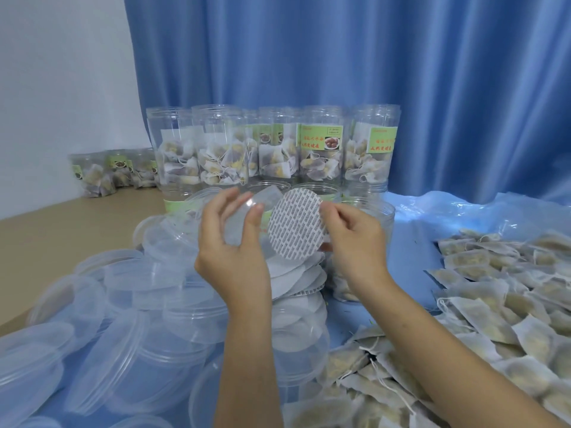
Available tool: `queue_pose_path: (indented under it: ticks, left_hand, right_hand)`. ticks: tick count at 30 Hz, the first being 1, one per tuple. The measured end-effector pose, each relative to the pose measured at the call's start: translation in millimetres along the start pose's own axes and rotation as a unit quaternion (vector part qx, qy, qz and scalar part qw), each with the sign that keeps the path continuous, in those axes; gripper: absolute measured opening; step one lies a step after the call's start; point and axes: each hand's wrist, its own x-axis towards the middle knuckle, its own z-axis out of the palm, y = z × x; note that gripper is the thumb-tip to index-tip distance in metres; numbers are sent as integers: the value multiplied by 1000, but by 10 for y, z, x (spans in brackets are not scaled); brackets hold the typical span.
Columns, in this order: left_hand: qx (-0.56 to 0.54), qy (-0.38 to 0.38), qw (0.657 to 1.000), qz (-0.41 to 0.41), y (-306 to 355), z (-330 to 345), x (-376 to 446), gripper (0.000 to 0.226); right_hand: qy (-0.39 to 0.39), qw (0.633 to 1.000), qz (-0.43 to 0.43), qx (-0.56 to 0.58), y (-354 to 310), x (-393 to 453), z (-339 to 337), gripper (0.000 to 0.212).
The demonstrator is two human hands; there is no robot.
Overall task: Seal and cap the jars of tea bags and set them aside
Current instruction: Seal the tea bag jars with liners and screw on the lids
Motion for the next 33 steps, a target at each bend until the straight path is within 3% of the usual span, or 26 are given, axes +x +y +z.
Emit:
queue_pose_path:
  ticks: [4,7,16,20,24,25,26,27,28,29,31,33]
  left_hand:
    - [-52,-65,995,-61,-3,60,-100,35]
    - [-67,-108,989,-72,-53,77,-128,36]
    - [-24,-155,988,1,-89,175,-189,30]
    - [-2,-188,982,9,-44,228,-233,30]
    - [84,-195,975,69,-7,247,-253,37]
    - [113,-176,977,44,-50,247,-246,50]
    - [81,-162,982,-58,-78,236,-225,62]
    - [-17,-156,968,-194,-72,216,-189,69]
    - [-160,-155,923,-314,-70,187,-135,67]
    - [-283,-160,864,-384,-103,137,-85,62]
    - [-405,-191,789,-421,-173,49,-10,55]
    - [-416,-230,790,-388,-155,52,-5,54]
  right_hand:
    - [-76,965,141,206,-161,-15,-42,28]
    - [-80,930,194,303,-219,18,-96,22]
    - [-87,886,247,381,-222,88,-133,30]
    - [-136,857,246,432,-257,101,-164,55]
    - [-84,886,198,410,-229,169,-251,16]
    - [-70,887,199,411,-229,196,-287,9]
    - [-68,885,198,416,-230,221,-325,6]
    - [-74,885,199,415,-230,246,-365,8]
    - [-88,888,200,405,-233,260,-403,10]
    - [-102,897,195,383,-248,258,-428,8]
    - [-118,927,165,315,-257,255,-434,26]
    - [-98,972,93,194,-243,234,-415,40]
